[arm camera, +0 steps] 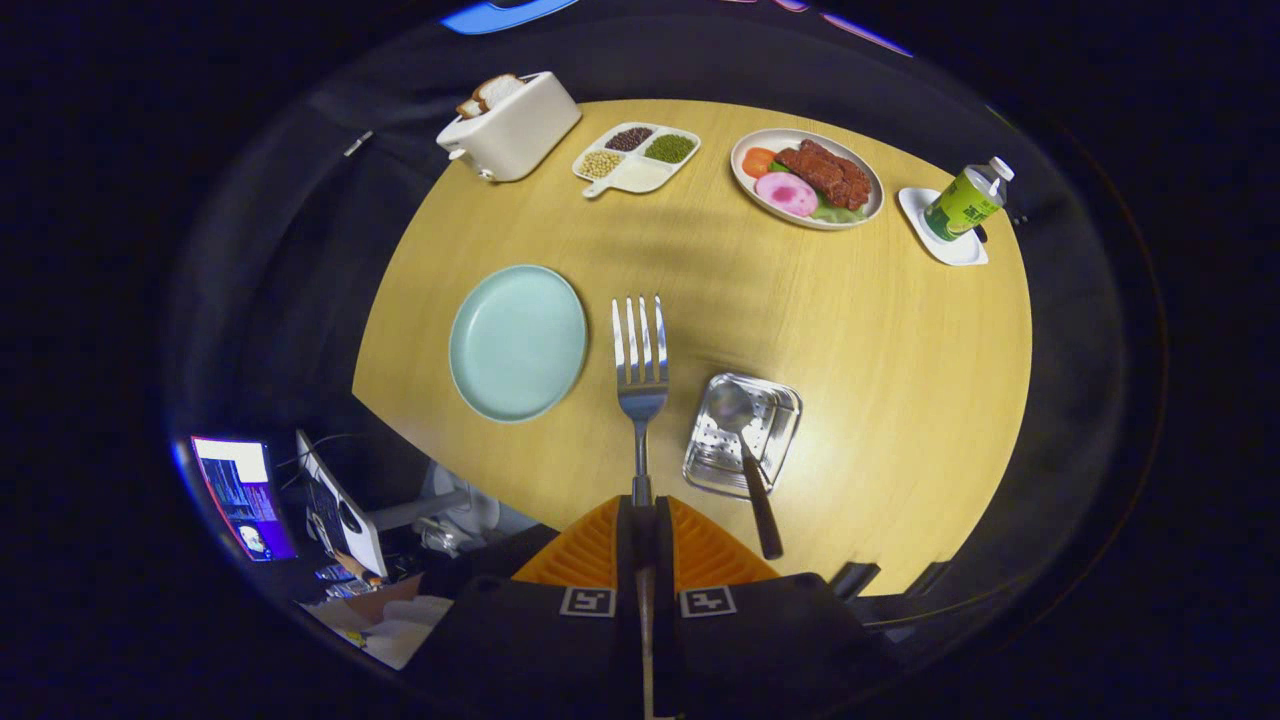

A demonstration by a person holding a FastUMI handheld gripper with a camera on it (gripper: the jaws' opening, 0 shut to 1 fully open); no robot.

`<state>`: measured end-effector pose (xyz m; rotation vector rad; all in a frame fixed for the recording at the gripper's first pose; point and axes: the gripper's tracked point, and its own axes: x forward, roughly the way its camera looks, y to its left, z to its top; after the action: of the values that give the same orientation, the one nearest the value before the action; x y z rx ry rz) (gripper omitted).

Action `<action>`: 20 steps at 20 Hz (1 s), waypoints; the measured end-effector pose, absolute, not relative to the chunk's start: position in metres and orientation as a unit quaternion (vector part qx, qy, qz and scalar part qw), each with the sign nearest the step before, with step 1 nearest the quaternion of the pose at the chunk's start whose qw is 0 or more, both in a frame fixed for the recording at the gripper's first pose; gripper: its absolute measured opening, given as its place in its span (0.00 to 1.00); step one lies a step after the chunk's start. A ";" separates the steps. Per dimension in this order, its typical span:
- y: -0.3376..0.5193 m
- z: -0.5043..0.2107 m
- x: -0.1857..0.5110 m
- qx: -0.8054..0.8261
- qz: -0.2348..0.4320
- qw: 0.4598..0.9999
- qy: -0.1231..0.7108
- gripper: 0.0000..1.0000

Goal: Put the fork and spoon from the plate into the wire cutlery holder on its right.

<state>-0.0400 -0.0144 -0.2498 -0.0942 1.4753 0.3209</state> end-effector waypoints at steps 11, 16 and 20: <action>-0.068 -0.292 -0.059 -0.053 0.127 0.623 0.770 0.09; -0.061 -0.304 -0.057 -0.034 0.119 0.599 0.791 0.09; -0.060 -0.312 -0.052 -0.019 0.102 0.587 0.803 0.09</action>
<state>-0.0521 -0.0596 -0.3120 -0.0435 1.8708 0.2376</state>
